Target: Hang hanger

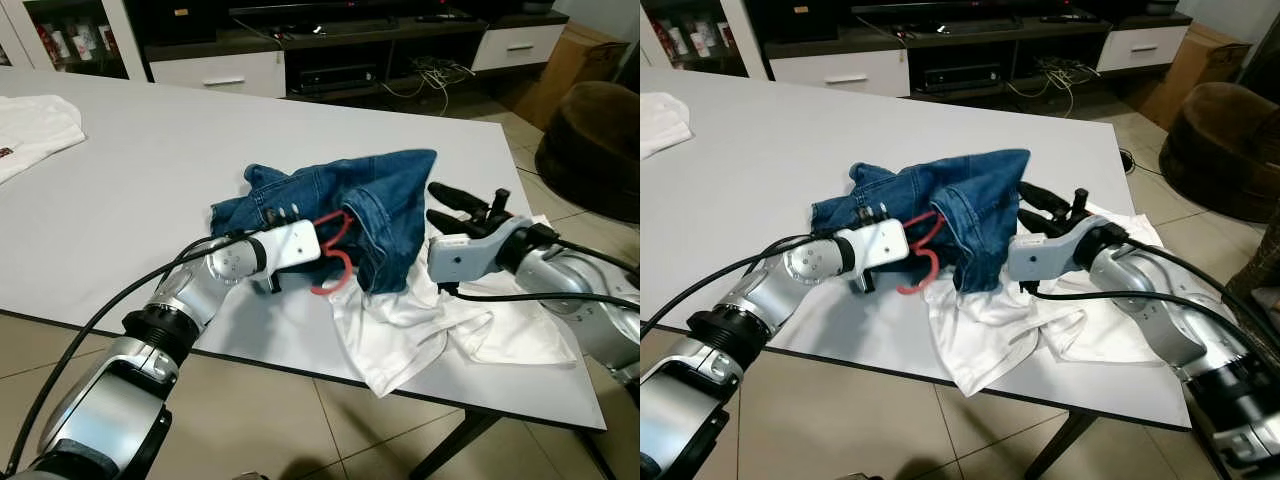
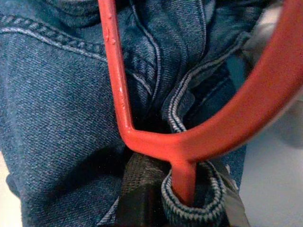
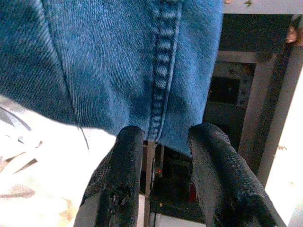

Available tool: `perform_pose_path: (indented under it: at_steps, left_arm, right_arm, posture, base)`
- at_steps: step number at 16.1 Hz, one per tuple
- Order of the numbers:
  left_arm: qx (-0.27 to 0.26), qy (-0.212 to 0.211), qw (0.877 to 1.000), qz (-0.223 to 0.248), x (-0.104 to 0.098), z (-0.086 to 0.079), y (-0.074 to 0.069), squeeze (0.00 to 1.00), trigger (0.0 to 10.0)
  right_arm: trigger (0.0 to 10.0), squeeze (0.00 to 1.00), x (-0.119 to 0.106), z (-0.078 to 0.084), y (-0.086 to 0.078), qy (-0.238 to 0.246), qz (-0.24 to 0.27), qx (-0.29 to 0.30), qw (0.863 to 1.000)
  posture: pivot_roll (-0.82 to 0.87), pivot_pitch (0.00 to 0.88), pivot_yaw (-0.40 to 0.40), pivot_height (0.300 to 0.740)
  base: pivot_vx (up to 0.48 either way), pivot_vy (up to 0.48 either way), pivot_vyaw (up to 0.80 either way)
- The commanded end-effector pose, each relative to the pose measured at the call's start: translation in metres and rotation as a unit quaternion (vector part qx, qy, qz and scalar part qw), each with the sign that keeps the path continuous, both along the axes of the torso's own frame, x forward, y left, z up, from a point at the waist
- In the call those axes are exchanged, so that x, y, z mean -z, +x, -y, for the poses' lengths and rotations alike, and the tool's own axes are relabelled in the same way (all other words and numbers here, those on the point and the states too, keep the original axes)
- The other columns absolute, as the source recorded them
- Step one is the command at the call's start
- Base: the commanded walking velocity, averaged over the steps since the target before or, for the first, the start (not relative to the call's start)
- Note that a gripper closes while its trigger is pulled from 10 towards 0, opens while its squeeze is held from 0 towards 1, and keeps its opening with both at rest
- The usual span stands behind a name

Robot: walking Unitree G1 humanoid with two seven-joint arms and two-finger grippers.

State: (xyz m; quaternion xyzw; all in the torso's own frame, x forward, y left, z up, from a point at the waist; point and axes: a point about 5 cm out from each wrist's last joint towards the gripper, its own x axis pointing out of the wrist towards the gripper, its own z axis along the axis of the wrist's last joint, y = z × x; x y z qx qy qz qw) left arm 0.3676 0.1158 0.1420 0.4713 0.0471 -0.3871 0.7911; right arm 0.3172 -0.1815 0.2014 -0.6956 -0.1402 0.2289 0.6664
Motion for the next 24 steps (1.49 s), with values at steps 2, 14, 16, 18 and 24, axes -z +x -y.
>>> perform_pose_path:
  at_steps: [2, 14, 16, 18, 24]
  left_arm:
    - [0.041, 0.017, 0.999, 0.013, -0.004, 0.009, -0.004, 0.0, 10.0]
    - [0.141, 0.037, 0.988, 0.042, -0.002, 0.028, -0.022, 0.0, 10.0]
    - [0.146, 0.033, 0.987, 0.051, -0.005, 0.03, -0.022, 0.0, 10.0]
    - [0.147, 0.03, 0.987, 0.054, -0.006, 0.029, -0.022, 0.0, 10.0]
    - [0.119, 0.023, 0.991, 0.058, -0.008, 0.026, -0.015, 0.0, 10.0]
  right_arm:
    - [10.0, 0.0, -0.004, -0.002, 0.004, -0.011, 0.01, -0.002, 1.0]
    - [10.0, 0.0, 0.023, -0.03, 0.013, -0.047, -0.016, -0.031, 0.998]
    - [4.8, 0.0, 0.028, -0.032, 0.012, -0.044, -0.024, -0.035, 0.998]
    - [0.0, 0.0, 0.027, -0.035, 0.011, -0.028, -0.02, -0.041, 0.999]
    - [0.0, 0.0, 0.023, -0.03, 0.009, 0.01, -0.021, -0.042, 0.999]
  posture:
    - [0.0, 0.056, 0.004, 0.74]
    - [0.01, 0.059, 0.004, 0.74]
    - [0.01, 0.059, 0.005, 0.74]
    - [0.01, 0.058, 0.008, 0.74]
    - [0.01, 0.052, 0.005, 0.74]
  base:
    - [0.0, 0.0, 0.0]
    - [0.0, 0.0, 0.0]
    - [0.0, 0.0, 0.0]
    - [0.0, 0.0, 0.0]
    - [0.0, 0.0, 0.0]
